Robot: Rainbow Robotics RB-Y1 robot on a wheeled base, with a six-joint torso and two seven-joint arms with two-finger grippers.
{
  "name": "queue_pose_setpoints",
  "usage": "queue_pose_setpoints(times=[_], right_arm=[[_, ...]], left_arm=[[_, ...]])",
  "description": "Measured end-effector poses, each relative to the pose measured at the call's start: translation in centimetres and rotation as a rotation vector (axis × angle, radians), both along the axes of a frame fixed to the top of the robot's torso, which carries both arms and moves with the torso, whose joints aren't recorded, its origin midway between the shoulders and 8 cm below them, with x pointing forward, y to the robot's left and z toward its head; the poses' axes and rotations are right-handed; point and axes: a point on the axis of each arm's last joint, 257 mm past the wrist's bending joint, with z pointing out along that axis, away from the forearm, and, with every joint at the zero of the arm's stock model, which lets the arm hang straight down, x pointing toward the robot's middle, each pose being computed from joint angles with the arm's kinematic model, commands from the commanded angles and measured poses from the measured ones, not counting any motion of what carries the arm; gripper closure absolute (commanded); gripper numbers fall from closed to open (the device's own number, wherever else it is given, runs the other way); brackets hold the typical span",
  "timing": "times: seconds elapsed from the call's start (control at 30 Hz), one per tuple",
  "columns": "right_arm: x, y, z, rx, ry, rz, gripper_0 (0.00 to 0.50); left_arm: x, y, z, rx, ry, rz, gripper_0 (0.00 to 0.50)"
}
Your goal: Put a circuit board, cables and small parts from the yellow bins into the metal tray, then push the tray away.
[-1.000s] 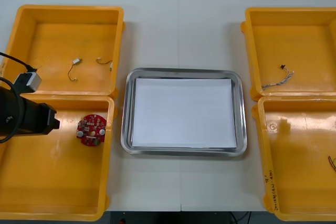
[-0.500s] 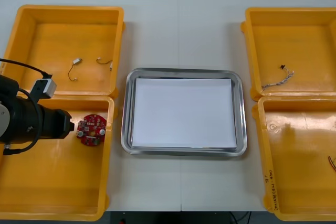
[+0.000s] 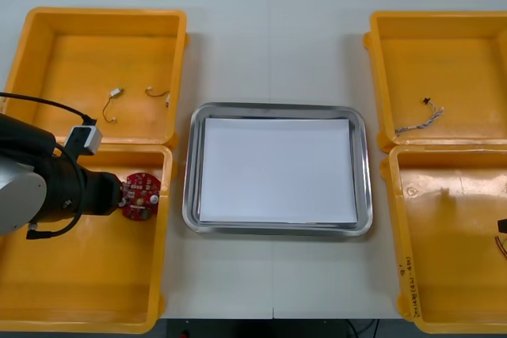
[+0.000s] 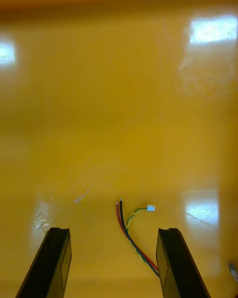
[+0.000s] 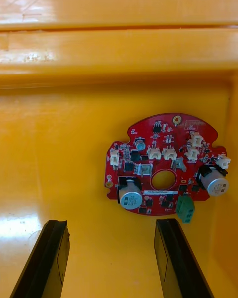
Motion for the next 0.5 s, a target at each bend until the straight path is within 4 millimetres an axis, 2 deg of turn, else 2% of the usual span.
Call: queue_pose_setpoints(times=[0.23, 0.5], right_arm=[[-0.5, -0.4, -1.3, 0.007, 0.028, -0.016, 0.000], [-0.6, -0.8, -2.7, -0.001, 0.039, 0.007, 0.000]], left_arm=[[1.0, -0.2, -0.8, -0.003, -0.027, 0.000, 0.000], [1.0, -0.3, -1.8, 0.007, -0.017, -0.004, 0.000]])
